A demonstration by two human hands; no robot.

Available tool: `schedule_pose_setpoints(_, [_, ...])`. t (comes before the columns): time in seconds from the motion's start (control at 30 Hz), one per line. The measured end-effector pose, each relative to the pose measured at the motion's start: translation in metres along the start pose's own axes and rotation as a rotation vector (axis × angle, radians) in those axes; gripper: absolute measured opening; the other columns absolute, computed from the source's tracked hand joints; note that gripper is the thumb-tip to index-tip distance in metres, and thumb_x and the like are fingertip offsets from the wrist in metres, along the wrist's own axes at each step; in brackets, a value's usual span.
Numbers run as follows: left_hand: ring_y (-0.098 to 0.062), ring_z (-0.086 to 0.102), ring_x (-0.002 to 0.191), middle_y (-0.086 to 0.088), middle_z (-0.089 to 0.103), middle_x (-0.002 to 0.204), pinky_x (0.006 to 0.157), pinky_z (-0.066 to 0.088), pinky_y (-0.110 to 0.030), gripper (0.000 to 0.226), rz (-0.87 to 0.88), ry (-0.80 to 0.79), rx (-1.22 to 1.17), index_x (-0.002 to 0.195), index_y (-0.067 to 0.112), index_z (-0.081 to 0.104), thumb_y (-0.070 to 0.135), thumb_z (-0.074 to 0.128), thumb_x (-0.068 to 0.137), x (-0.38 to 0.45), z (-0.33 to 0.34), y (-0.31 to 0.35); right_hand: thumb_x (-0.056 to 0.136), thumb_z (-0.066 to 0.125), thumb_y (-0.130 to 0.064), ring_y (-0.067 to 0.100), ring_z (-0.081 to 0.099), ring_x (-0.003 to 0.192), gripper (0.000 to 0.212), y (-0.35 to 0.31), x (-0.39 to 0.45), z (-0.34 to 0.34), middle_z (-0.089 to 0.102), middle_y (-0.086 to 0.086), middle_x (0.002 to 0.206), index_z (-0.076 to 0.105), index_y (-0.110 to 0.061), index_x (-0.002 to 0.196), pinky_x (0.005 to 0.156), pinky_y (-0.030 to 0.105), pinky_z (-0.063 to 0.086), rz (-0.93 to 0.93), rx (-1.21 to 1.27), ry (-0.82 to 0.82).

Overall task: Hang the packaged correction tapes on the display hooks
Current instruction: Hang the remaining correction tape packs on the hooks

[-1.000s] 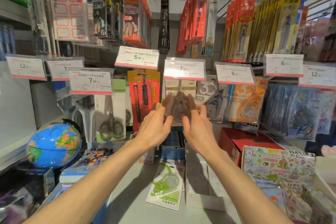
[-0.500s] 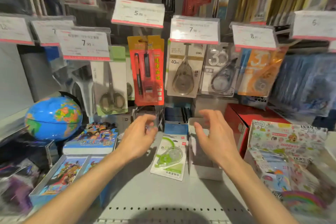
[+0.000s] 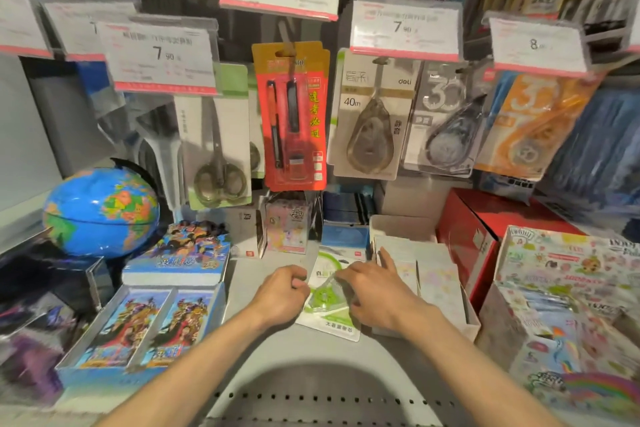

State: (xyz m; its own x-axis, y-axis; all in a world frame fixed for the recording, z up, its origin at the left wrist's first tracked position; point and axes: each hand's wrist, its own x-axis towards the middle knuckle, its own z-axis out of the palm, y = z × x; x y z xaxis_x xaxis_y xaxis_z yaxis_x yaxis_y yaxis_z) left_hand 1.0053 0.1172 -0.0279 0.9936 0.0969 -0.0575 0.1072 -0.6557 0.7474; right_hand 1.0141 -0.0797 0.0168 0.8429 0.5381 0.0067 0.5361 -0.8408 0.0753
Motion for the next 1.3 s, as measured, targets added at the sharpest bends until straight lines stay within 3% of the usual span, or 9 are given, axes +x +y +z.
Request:
schedule_pose_setpoints(0.07, [-0.018,0.061,0.108,0.006,0.068,0.113,0.103,0.048,-0.033,0.034,0.005,0.004,-0.019,0.118,0.021,0.068,0.024,0.053,0.088,0.002,0.0,0.0,0.083,0.054,-0.016,0.025,0.047,0.13,0.059,-0.001,-0.001,0.001,0.057,0.004,0.133,0.047,-0.027,0.14,0.119,0.06,0.002,0.002,0.013,0.005])
schedule_pose_setpoints(0.13, [-0.018,0.054,0.084,0.01,0.059,0.084,0.086,0.049,-0.034,0.018,-0.006,0.0,-0.044,0.082,0.025,0.065,0.025,0.048,0.079,0.004,-0.001,-0.002,0.082,0.054,-0.016,0.024,0.047,0.13,0.061,-0.001,-0.002,0.001,0.055,0.003,0.136,0.046,-0.029,0.142,0.119,0.059,0.003,0.0,0.033,0.008])
schedule_pose_setpoints(0.2, [-0.018,0.044,0.071,0.008,0.047,0.066,0.069,0.04,-0.031,0.017,0.004,-0.026,-0.099,0.065,0.011,0.055,0.024,0.047,0.074,0.003,-0.003,-0.001,0.081,0.055,-0.016,0.021,0.047,0.131,0.063,0.0,-0.003,0.001,0.054,0.001,0.137,0.045,-0.031,0.142,0.12,0.058,0.003,-0.007,0.07,0.01])
schedule_pose_setpoints(0.33, [-0.005,0.058,0.054,0.008,0.067,0.065,0.055,0.044,-0.017,0.018,-0.028,-0.069,-0.278,0.088,0.006,0.075,0.005,0.057,0.09,-0.008,-0.011,0.005,0.078,0.057,-0.016,0.018,0.047,0.13,0.065,-0.004,-0.004,-0.003,0.055,-0.001,0.134,0.047,-0.034,0.14,0.12,0.053,0.004,-0.028,0.131,0.034])
schedule_pose_setpoints(0.43, [-0.011,0.065,0.058,-0.007,0.072,0.084,0.047,0.049,-0.022,0.019,-0.102,-0.08,-0.442,0.113,0.003,0.062,-0.002,0.058,0.094,-0.017,-0.019,0.012,0.077,0.057,-0.015,0.016,0.048,0.126,0.062,-0.009,-0.009,-0.007,0.056,-0.004,0.128,0.05,-0.036,0.135,0.12,0.048,0.01,-0.028,0.202,0.073])
schedule_pose_setpoints(0.77, [-0.022,0.072,0.076,-0.019,0.075,0.104,0.057,0.055,-0.03,0.023,-0.037,-0.006,-0.64,0.116,0.007,0.055,-0.002,0.058,0.096,-0.069,-0.055,0.013,0.093,0.061,-0.032,-0.001,0.053,0.104,0.045,-0.018,-0.039,-0.024,0.051,-0.013,0.125,0.047,-0.031,0.136,0.082,0.009,0.037,0.158,0.705,0.268])
schedule_pose_setpoints(1.0, [-0.02,0.077,0.079,-0.012,0.076,0.1,0.055,0.056,-0.024,0.024,0.154,0.042,-0.71,0.115,0.012,0.058,0.0,0.061,0.095,-0.096,-0.069,0.052,0.094,0.066,-0.021,0.001,0.073,0.077,0.045,-0.037,-0.062,-0.056,0.064,-0.006,0.109,0.045,-0.028,0.132,0.061,0.019,0.056,0.235,1.286,0.35])
schedule_pose_setpoints(1.17, [-0.021,0.076,0.085,-0.007,0.077,0.096,0.065,0.057,-0.024,0.024,0.34,0.128,-0.637,0.113,0.019,0.062,0.006,0.065,0.094,-0.105,-0.078,0.091,0.088,0.073,-0.02,0.014,0.074,0.089,0.057,-0.029,-0.073,-0.078,0.071,-0.004,0.106,0.046,-0.031,0.136,0.082,0.044,0.06,0.196,1.337,0.599])
schedule_pose_setpoints(1.3, [-0.019,0.073,0.079,-0.016,0.074,0.089,0.072,0.057,-0.029,0.025,0.468,0.202,-0.596,0.114,0.019,0.063,0.005,0.064,0.093,-0.104,-0.089,0.125,0.089,0.071,-0.01,0.015,0.073,0.093,0.057,-0.021,-0.08,-0.109,0.075,-0.001,0.101,0.047,-0.028,0.137,0.086,0.035,0.059,0.09,1.364,0.741])
